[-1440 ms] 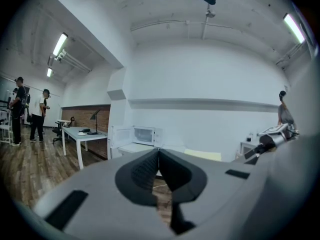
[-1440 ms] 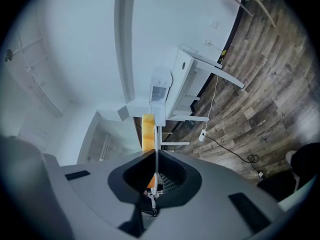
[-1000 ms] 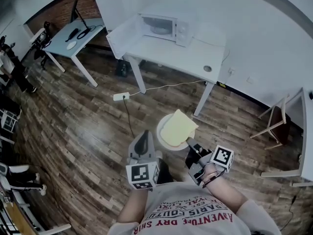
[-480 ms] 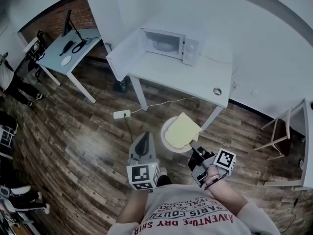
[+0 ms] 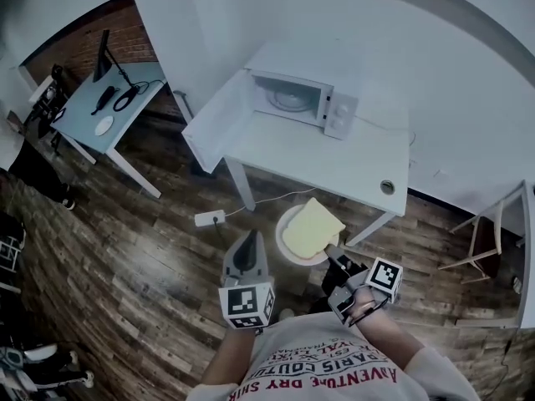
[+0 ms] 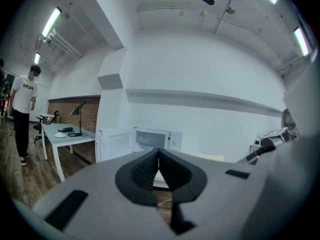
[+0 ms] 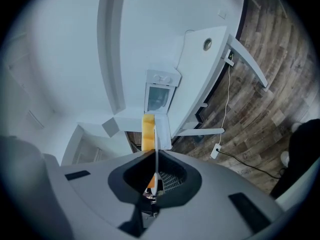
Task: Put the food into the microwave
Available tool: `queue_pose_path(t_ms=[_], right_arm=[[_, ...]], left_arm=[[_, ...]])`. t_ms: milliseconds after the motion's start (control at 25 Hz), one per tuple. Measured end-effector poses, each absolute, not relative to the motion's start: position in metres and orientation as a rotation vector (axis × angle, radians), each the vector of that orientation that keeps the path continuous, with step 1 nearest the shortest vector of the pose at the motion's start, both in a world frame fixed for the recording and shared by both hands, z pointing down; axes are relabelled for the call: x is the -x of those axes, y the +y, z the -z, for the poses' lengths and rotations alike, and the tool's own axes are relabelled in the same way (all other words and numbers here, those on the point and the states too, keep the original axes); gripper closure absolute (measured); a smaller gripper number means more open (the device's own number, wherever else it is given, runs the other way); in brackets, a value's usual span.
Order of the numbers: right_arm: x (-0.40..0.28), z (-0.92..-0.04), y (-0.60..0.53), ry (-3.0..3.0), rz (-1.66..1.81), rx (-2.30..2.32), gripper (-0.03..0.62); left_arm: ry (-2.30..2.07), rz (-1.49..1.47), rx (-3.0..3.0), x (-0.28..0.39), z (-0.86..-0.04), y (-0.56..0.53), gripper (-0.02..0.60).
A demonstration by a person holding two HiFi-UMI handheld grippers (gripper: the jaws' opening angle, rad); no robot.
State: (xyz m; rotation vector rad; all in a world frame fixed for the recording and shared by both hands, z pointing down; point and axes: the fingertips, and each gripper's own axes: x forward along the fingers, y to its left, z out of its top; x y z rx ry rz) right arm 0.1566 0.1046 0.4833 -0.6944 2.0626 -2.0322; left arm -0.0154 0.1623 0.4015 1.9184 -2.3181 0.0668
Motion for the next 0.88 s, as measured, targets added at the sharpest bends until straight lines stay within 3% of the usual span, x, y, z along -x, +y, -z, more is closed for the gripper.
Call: queue_pose_path(t_ms=[880], right_arm=[[-0.074,-0.481,-0.171,2.138,2.086,0.584,0.574]], left_arm=[[-2.432,-0.094,-1.809,0.084,-0.405,-0.085,0.575]])
